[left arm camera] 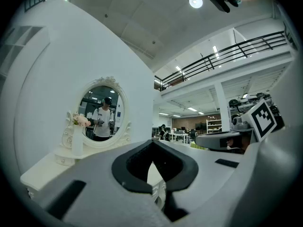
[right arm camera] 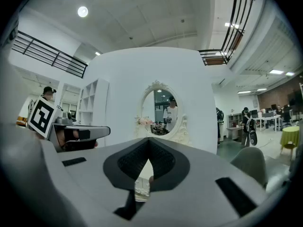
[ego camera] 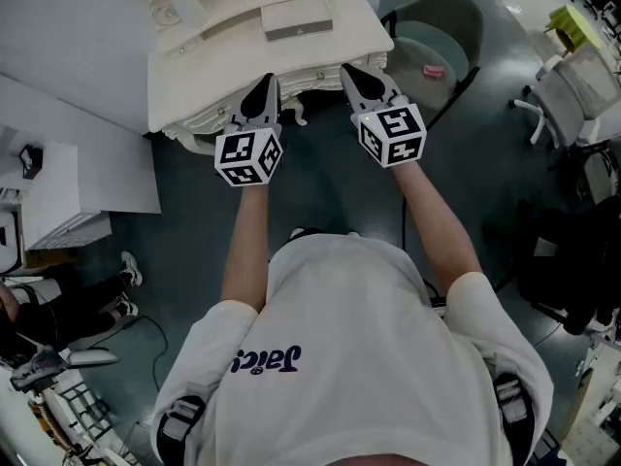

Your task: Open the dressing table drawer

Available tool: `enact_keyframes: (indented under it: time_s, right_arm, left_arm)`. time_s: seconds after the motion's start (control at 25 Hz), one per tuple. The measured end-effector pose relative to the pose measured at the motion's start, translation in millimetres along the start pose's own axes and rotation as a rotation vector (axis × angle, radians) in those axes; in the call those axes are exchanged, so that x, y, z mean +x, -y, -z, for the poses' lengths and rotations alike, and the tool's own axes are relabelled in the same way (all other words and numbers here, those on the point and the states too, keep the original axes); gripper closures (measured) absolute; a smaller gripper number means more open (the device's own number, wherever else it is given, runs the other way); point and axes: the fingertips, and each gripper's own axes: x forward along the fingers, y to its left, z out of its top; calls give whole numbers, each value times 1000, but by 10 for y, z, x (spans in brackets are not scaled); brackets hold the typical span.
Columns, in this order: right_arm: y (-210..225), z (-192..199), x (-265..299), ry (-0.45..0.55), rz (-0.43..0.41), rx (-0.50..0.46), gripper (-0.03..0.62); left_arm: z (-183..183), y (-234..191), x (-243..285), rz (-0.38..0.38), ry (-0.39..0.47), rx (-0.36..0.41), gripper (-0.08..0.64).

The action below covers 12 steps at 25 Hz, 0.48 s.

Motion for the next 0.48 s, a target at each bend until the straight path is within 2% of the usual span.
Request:
enact_keyframes:
  time_s: [0.32,0.48]
  right_arm:
    - [203,211,230,-32,-11,54,586]
    - [248,302,558,-27,-14,67,586]
  left_arm:
    - [196,-135,178,-27,-32,-33,546]
    - [324,-309,408,2,-36,-27,546]
